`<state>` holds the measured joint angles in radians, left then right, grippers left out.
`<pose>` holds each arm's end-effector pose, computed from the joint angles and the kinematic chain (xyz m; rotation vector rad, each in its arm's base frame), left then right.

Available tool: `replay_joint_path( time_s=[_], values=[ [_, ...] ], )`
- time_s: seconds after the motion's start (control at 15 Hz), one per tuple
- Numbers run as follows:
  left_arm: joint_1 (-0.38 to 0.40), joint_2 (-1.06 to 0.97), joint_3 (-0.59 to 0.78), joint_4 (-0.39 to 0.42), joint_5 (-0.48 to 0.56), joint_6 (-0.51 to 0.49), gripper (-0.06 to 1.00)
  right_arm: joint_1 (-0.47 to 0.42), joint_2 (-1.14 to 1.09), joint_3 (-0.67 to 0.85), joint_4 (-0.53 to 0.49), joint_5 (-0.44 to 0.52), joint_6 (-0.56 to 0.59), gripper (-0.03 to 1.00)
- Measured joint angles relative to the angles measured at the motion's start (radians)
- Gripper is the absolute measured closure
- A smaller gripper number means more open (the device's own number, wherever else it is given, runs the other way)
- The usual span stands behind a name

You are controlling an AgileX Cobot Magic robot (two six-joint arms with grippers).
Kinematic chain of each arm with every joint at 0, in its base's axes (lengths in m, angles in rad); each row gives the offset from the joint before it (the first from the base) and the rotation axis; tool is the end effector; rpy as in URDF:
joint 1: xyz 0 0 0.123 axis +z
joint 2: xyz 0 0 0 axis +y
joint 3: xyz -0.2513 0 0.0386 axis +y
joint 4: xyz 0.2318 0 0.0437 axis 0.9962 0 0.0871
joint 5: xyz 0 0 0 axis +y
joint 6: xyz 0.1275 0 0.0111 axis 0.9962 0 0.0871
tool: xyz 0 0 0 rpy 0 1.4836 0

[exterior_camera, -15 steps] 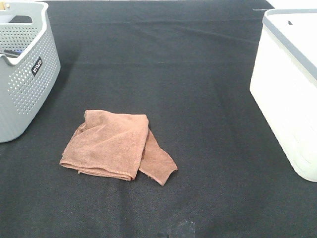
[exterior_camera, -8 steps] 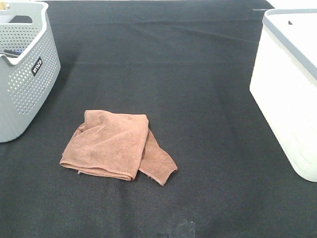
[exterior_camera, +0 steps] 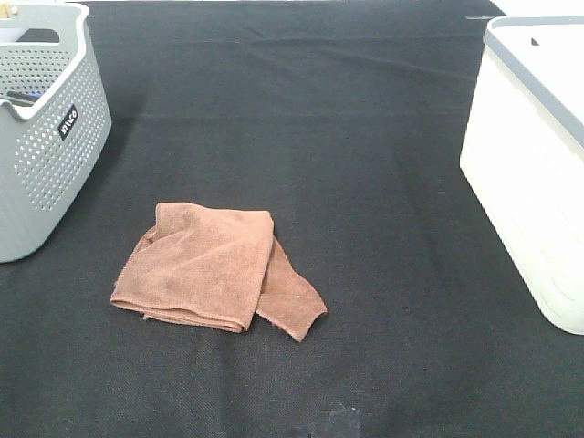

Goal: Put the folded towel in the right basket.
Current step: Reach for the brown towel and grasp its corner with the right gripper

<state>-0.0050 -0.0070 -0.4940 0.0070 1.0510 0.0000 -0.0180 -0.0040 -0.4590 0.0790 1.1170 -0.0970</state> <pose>0.0453 0.0006 0.2523 0.0048 2.0336 0.0052 0.0443 0.0083 0.2348 -0.0889 2.1331 0.0286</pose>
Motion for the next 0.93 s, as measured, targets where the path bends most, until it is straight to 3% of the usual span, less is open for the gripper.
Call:
replay_joint_path(
  time_s=[0.73,0.93],
  values=[
    [0.0,0.0,0.0,0.0,0.0,0.0,-0.05,0.0,0.0,0.0,0.005,0.0,0.0,0.0],
    [0.0,0.0,0.0,0.0,0.0,0.0,-0.05,0.0,0.158,-0.109,0.113,0.017,0.0,0.0]
  ],
)
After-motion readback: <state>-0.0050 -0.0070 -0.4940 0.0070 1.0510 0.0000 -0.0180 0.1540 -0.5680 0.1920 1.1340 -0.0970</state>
